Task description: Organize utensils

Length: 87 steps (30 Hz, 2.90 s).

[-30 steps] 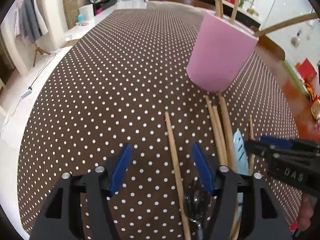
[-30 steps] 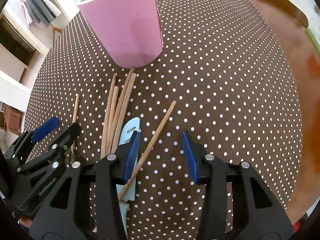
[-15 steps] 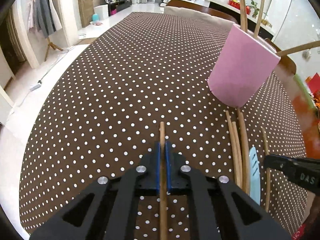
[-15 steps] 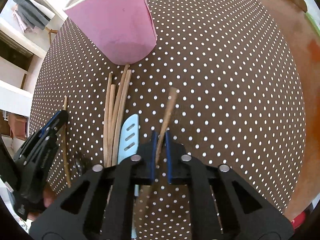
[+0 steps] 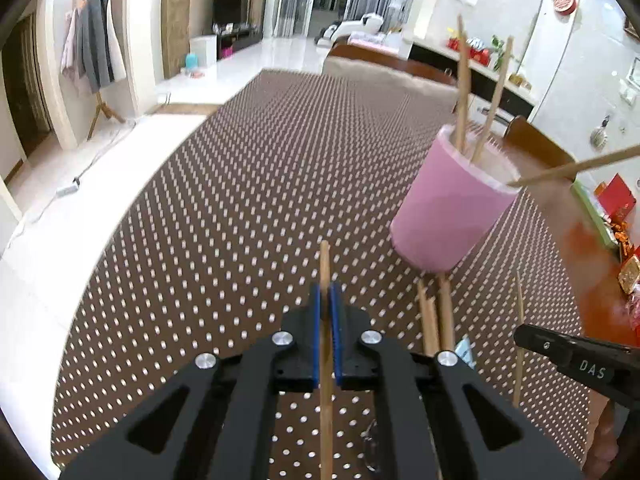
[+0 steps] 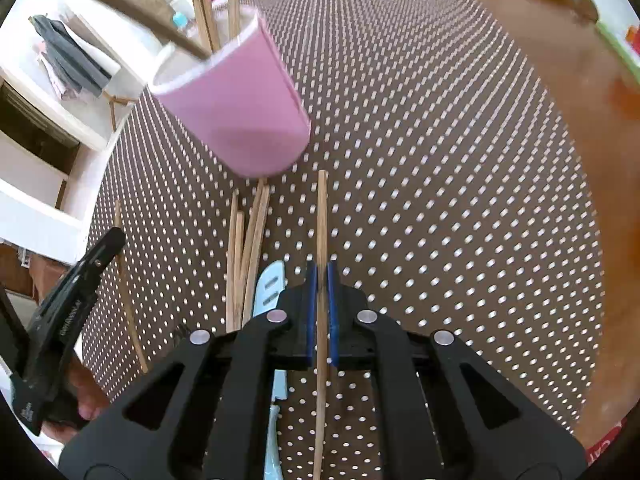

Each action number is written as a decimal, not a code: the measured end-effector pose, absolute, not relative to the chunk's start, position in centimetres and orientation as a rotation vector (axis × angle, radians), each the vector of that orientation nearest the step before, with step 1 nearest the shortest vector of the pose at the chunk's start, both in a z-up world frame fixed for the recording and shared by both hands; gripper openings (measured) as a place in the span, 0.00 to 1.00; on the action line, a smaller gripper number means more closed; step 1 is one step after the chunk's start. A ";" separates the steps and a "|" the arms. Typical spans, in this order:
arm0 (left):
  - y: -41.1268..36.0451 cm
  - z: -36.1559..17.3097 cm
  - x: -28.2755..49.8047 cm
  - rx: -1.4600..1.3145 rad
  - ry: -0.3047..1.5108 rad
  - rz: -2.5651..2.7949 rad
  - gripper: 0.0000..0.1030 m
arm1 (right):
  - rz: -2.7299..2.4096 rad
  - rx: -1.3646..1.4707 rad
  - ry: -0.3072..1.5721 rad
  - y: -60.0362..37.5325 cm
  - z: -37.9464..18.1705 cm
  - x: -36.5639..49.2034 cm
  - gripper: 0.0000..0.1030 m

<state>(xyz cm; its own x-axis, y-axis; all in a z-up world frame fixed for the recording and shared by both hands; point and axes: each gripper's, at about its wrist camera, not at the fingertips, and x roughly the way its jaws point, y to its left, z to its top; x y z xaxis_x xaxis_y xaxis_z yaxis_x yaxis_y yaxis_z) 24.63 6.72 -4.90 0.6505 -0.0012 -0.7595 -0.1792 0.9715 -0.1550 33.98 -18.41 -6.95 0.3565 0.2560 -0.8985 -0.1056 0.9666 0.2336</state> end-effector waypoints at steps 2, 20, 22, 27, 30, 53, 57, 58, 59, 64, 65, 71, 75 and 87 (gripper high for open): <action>6.6 -3.7 24.6 -0.219 0.828 0.093 0.05 | 0.232 0.152 1.154 -19.0 -5.8 33.8 0.05; 6.0 5.6 23.6 -0.132 0.556 0.107 0.05 | 0.212 0.212 0.872 -24.9 6.5 30.7 0.05; 6.0 6.3 23.8 -0.130 0.541 0.112 0.05 | 0.218 0.214 0.852 -24.5 7.2 30.2 0.05; 6.2 8.5 24.1 -0.133 0.501 0.111 0.05 | 0.227 0.221 0.788 -23.5 9.3 31.1 0.05; 5.9 10.3 24.2 -0.125 0.452 0.112 0.05 | 0.232 0.219 0.746 -22.9 10.2 31.9 0.05; 2.8 18.2 28.0 -0.161 0.273 0.095 0.05 | 0.187 0.252 0.538 -20.1 16.1 36.6 0.05; 2.8 16.8 29.0 -0.173 0.290 0.076 0.05 | 0.189 0.224 0.529 -19.3 14.9 37.1 0.05; 2.9 16.2 29.2 -0.176 0.300 0.069 0.05 | 0.197 0.216 0.538 -19.1 14.3 37.2 0.05; 3.0 15.7 29.3 -0.175 0.306 0.064 0.05 | 0.204 0.204 0.551 -18.8 13.6 37.4 0.05; 2.8 12.7 30.5 -0.158 0.374 0.055 0.06 | 0.224 0.166 0.650 -17.7 10.0 38.6 0.05; 3.0 12.2 30.5 -0.157 0.386 0.054 0.06 | 0.230 0.159 0.673 -17.4 9.2 38.8 0.06; 3.6 8.6 31.1 -0.133 0.436 0.069 0.13 | 0.248 0.150 0.807 -17.2 5.0 40.3 0.07; 4.1 7.0 31.2 -0.117 0.453 0.073 0.31 | 0.257 0.173 0.856 -17.8 3.8 40.6 0.09; 4.8 6.3 29.8 -0.098 0.450 0.064 0.39 | 0.235 0.158 0.852 -18.4 3.8 38.5 0.47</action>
<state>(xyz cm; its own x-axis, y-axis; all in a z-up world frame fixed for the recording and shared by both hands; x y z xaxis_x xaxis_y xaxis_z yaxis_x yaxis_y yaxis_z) 29.82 4.79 6.29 0.8985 0.0404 -0.4371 -0.0839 0.9932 -0.0806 38.55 -18.43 3.80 0.6350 0.2674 -0.7248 -0.1418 0.9626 0.2309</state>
